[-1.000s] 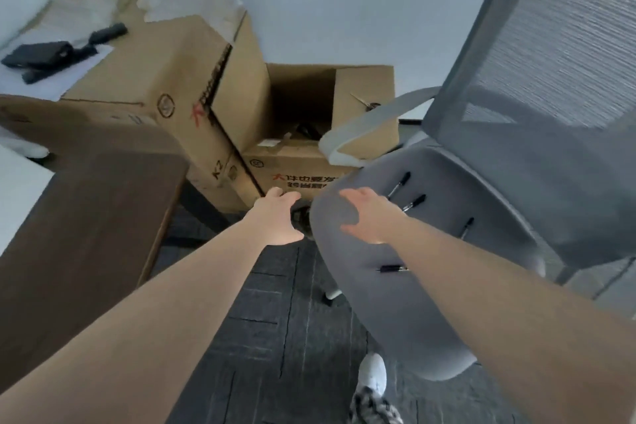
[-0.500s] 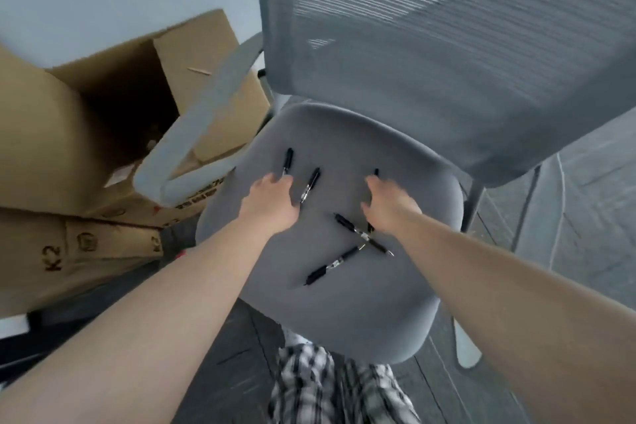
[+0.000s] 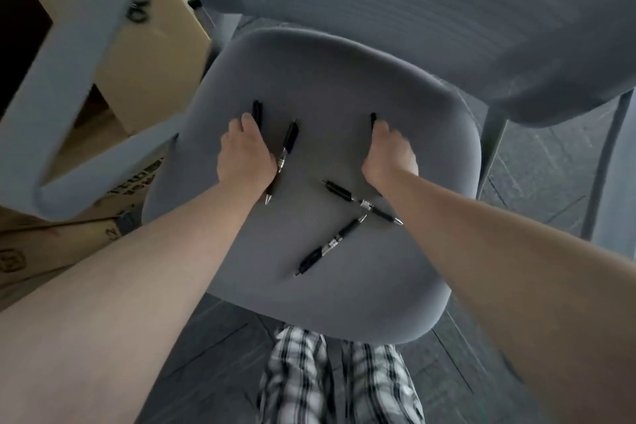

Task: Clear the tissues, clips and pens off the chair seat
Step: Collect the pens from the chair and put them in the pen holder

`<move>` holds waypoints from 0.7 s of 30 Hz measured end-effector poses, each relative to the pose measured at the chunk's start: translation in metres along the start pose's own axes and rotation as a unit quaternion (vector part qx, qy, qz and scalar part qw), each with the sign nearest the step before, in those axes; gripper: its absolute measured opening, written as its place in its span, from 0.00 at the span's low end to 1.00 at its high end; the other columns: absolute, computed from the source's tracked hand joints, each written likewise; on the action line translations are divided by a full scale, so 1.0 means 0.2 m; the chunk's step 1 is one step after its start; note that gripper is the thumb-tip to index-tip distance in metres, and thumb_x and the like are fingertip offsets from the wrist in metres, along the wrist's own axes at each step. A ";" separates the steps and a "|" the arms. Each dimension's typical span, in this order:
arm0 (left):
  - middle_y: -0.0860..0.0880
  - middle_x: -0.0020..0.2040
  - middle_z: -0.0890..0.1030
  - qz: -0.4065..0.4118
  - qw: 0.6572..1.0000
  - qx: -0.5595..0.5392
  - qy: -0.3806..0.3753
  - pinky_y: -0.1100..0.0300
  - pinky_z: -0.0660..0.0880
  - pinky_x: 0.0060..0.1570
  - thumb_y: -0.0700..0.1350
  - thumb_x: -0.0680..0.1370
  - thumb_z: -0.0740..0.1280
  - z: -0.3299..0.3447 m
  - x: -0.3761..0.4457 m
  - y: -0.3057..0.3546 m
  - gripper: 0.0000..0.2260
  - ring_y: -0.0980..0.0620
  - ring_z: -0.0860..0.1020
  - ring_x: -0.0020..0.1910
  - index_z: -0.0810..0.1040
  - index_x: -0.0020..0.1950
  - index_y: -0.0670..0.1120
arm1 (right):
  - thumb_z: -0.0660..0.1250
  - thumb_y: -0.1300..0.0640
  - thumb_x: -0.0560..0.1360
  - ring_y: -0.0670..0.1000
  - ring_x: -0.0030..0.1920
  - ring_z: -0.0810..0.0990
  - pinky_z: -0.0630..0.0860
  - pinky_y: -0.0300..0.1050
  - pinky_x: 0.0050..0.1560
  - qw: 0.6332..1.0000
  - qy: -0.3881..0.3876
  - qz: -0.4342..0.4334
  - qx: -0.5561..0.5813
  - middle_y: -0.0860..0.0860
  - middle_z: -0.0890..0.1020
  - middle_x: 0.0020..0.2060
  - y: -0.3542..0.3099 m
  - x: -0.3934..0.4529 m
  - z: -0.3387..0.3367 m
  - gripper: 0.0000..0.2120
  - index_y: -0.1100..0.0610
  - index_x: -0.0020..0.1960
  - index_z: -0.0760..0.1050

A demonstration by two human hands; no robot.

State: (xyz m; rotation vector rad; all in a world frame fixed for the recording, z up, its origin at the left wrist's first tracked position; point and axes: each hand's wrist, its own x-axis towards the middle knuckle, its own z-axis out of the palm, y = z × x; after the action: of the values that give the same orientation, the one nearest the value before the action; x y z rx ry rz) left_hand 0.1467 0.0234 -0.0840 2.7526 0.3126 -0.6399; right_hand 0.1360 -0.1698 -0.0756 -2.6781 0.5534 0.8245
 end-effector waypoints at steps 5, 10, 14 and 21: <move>0.37 0.61 0.71 -0.023 0.998 -0.053 -0.012 0.45 0.69 0.51 0.35 0.76 0.58 -0.01 0.02 0.02 0.12 0.34 0.72 0.58 0.66 0.59 0.37 | 0.60 0.67 0.73 0.62 0.58 0.74 0.71 0.50 0.47 0.999 0.000 0.006 0.041 0.60 0.76 0.56 -0.01 0.02 -0.01 0.13 0.61 0.57 0.67; 0.42 0.51 0.74 0.058 0.992 -0.088 -0.076 0.51 0.71 0.44 0.45 0.75 0.61 0.02 -0.15 0.05 0.07 0.39 0.75 0.48 0.65 0.46 0.43 | 0.60 0.53 0.74 0.58 0.46 0.74 0.69 0.44 0.42 0.994 -0.085 -0.037 0.052 0.52 0.74 0.43 -0.01 -0.06 -0.02 0.06 0.55 0.45 0.66; 0.43 0.59 0.69 0.076 0.992 -0.087 -0.048 0.51 0.72 0.41 0.50 0.77 0.65 0.08 -0.25 0.11 0.18 0.39 0.76 0.49 0.66 0.59 0.41 | 0.69 0.43 0.71 0.58 0.53 0.77 0.75 0.47 0.48 0.986 -0.144 -0.076 -0.029 0.53 0.79 0.51 0.00 -0.10 0.00 0.17 0.53 0.51 0.72; 0.38 0.65 0.69 -0.054 0.997 -0.053 -0.029 0.46 0.71 0.54 0.42 0.77 0.64 0.06 -0.03 0.14 0.20 0.37 0.72 0.61 0.63 0.66 0.39 | 0.66 0.58 0.71 0.58 0.45 0.75 0.69 0.43 0.40 0.975 -0.165 -0.116 -0.098 0.54 0.79 0.50 0.01 -0.09 0.03 0.05 0.54 0.47 0.73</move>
State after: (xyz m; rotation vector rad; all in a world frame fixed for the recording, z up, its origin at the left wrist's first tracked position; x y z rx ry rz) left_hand 0.1438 -0.0071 -0.0846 2.6254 0.4711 -0.7079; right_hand 0.1189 -0.1637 -0.0689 -2.6233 0.0824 1.2735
